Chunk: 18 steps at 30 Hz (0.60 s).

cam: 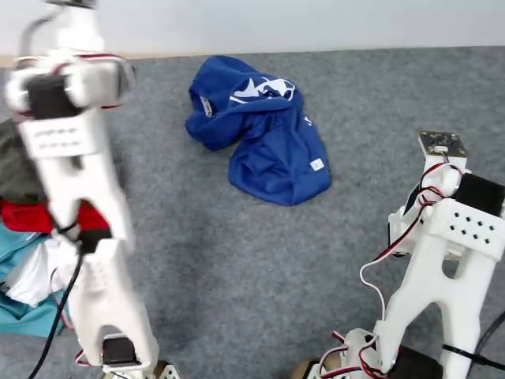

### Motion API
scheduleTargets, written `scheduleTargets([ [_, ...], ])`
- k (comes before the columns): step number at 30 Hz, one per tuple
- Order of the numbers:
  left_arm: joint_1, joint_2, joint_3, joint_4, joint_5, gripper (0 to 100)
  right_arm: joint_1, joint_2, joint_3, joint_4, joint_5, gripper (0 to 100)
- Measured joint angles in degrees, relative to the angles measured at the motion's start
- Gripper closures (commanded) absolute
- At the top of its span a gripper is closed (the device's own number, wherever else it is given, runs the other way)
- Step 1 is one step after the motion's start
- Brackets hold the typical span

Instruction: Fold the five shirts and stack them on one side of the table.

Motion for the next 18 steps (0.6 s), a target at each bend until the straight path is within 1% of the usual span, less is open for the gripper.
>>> scheduleTargets([
  [7, 7.82, 14.33, 0.09, -7.38, -3.43, 83, 0.0, 0.0, 0.0, 0.0, 0.0, 88.7],
  [12, 12.66, 20.22, 0.09, -9.49, -5.1, 77, 0.0, 0.0, 0.0, 0.0, 0.0, 88.7],
  [18, 14.07, 25.93, 0.09, -14.86, -5.27, 76, 0.0, 0.0, 0.0, 0.0, 0.0, 88.7],
])
